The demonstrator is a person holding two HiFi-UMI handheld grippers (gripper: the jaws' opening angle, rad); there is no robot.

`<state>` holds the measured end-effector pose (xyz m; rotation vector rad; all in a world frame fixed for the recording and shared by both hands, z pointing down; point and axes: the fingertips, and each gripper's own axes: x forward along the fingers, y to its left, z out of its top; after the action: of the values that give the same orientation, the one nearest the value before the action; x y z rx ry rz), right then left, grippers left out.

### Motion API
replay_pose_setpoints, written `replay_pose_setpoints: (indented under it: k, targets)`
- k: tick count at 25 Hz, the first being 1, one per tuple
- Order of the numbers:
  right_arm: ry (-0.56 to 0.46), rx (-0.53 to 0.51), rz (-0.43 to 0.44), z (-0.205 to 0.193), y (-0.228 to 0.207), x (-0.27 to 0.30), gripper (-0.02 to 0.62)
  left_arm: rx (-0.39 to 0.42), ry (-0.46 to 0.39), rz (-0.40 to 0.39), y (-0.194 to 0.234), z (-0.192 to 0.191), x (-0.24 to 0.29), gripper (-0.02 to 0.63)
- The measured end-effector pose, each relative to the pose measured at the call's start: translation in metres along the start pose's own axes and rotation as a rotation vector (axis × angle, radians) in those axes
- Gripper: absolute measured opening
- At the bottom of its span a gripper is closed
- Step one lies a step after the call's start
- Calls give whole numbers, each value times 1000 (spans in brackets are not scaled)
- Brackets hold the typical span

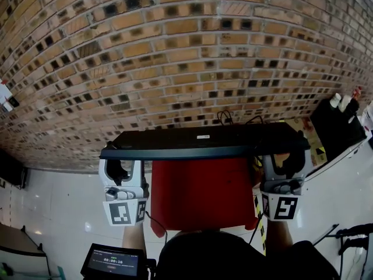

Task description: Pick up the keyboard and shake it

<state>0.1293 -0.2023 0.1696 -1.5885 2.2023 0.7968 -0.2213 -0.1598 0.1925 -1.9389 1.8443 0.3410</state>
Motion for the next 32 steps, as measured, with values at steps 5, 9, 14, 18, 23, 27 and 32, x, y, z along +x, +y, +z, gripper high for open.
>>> replay_pose_setpoints:
  k: [5,9,14,18,23,27,32]
  targets:
    - [-16,80,-71,-17,-15,-17,353,99,-32,-37,-13,28,7,324]
    - [-23,161,-134,-27,-28,-32,353,197,-52,-65,-29,46,8,324]
    - [-1,162,-142,-31,-31,-37,353,202,-32,-82,-32,42,9,324]
    - [24,135,-98,-33,-24,-31,353,139,-9,-72,-28,27,6,324]
    - [29,92,-63,-29,-18,-29,353,107,-26,-70,-26,24,3,324]
    - [-42,57,-65,-4,-18,-26,353,107,-95,-54,-21,43,-4,325]
    - [-159,40,-69,41,-15,-24,353,132,-203,-11,-13,72,-16,324]
